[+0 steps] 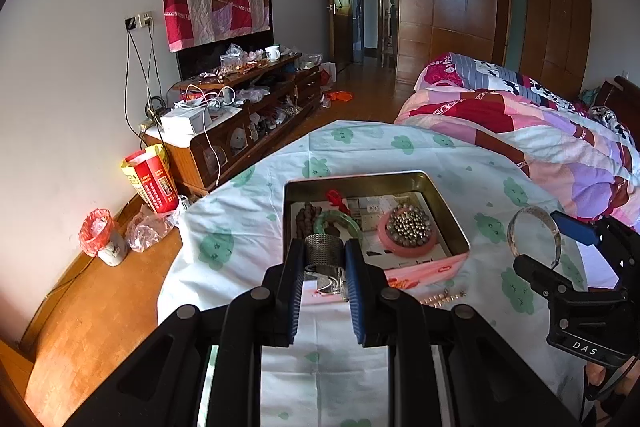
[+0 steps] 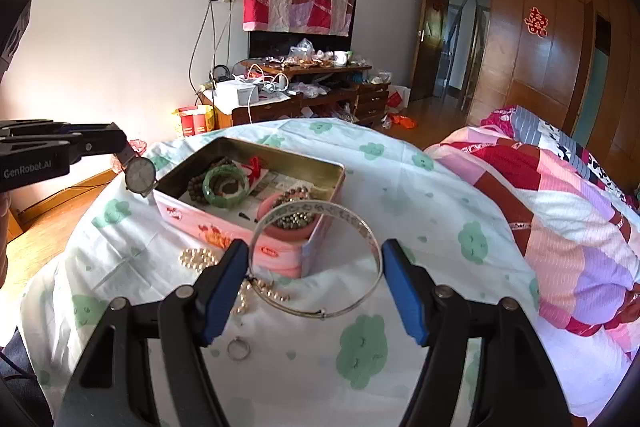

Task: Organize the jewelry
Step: 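Carry the silver bangle and wristwatch over the tin, then release the silver bangle and wristwatch into the tin by opening both tools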

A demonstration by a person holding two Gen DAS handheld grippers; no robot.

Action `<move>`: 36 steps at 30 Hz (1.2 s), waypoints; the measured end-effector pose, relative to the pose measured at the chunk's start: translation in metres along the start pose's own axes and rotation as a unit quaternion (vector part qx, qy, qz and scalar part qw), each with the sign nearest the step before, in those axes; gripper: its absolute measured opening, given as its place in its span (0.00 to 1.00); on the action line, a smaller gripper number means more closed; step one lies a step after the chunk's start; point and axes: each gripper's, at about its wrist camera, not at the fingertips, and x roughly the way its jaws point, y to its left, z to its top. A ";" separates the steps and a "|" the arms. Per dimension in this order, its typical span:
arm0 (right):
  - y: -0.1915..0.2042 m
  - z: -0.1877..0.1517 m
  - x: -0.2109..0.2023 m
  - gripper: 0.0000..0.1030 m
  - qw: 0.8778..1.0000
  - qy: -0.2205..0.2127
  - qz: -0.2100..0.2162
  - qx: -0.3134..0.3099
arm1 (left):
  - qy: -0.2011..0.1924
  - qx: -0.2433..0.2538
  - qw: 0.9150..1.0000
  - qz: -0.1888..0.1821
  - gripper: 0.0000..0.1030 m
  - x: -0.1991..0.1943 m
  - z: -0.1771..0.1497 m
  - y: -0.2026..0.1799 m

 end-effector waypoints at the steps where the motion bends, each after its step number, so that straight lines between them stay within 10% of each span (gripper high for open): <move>1: 0.000 0.002 0.001 0.68 1.000 -0.001 0.000 -0.001 | 0.000 0.001 1.000 0.001 0.20 0.001 0.002 0.000; 36: 0.007 0.057 0.056 0.68 1.000 -0.010 -0.002 -0.028 | 0.020 0.025 0.999 0.021 0.20 0.075 0.059 -0.005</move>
